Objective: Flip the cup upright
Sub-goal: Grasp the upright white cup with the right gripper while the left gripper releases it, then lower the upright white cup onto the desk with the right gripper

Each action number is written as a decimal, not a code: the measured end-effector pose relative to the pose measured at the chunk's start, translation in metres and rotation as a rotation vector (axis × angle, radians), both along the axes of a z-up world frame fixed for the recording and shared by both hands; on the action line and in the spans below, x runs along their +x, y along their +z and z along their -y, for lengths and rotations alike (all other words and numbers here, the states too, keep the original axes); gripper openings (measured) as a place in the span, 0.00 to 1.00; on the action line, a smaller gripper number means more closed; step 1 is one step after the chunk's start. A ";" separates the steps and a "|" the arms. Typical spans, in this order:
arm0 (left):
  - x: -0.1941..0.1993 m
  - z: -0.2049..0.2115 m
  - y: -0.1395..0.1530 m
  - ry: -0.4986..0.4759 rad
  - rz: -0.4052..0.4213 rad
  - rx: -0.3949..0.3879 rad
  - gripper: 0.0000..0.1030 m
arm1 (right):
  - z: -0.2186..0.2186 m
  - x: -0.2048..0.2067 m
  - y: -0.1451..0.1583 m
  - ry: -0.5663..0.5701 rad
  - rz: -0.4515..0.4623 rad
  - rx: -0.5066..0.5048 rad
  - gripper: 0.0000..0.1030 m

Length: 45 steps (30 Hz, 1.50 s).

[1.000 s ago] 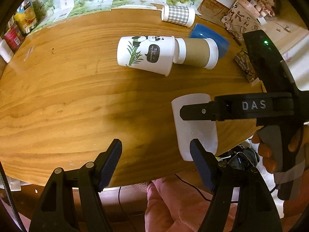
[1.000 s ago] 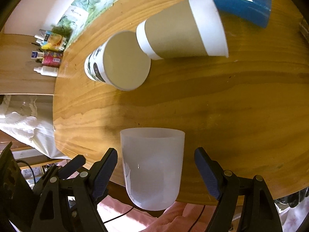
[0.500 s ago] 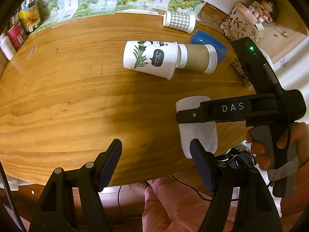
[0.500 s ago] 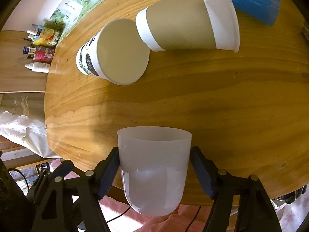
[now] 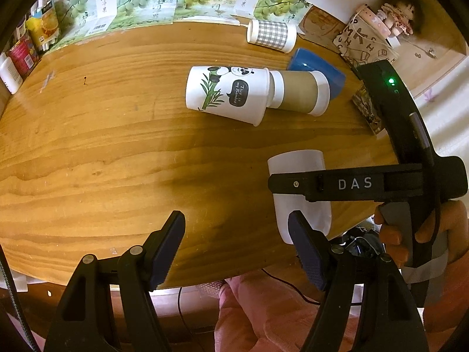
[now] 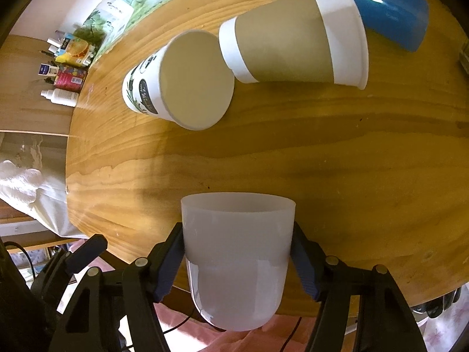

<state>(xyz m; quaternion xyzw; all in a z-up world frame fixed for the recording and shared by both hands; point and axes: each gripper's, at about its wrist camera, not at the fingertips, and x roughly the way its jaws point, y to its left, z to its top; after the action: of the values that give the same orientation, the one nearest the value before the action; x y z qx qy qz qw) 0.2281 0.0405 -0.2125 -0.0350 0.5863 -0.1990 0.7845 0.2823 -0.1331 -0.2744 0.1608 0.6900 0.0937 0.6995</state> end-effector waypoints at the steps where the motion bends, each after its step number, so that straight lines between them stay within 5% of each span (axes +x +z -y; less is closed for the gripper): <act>1: 0.000 0.000 0.000 -0.001 -0.001 -0.004 0.74 | 0.000 0.000 0.001 0.002 0.006 -0.006 0.66; 10: 0.000 0.000 0.002 -0.005 0.010 -0.012 0.74 | 0.006 -0.007 0.016 0.002 0.115 -0.055 0.66; 20: 0.001 0.003 0.005 -0.026 0.020 -0.029 0.74 | 0.012 -0.022 0.046 -0.013 0.357 -0.123 0.66; 38: -0.001 -0.004 -0.010 -0.003 0.040 -0.007 0.74 | 0.028 -0.079 0.054 -0.178 0.957 -0.183 0.66; 45: 0.004 -0.005 -0.021 -0.008 0.041 0.025 0.74 | 0.025 -0.099 0.043 -0.188 1.112 -0.200 0.66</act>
<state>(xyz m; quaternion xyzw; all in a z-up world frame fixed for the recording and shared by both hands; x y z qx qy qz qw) 0.2318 0.0451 -0.2338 -0.0190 0.5725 -0.1955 0.7960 0.1838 -0.1586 -0.2315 0.0810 0.2065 0.0361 0.9744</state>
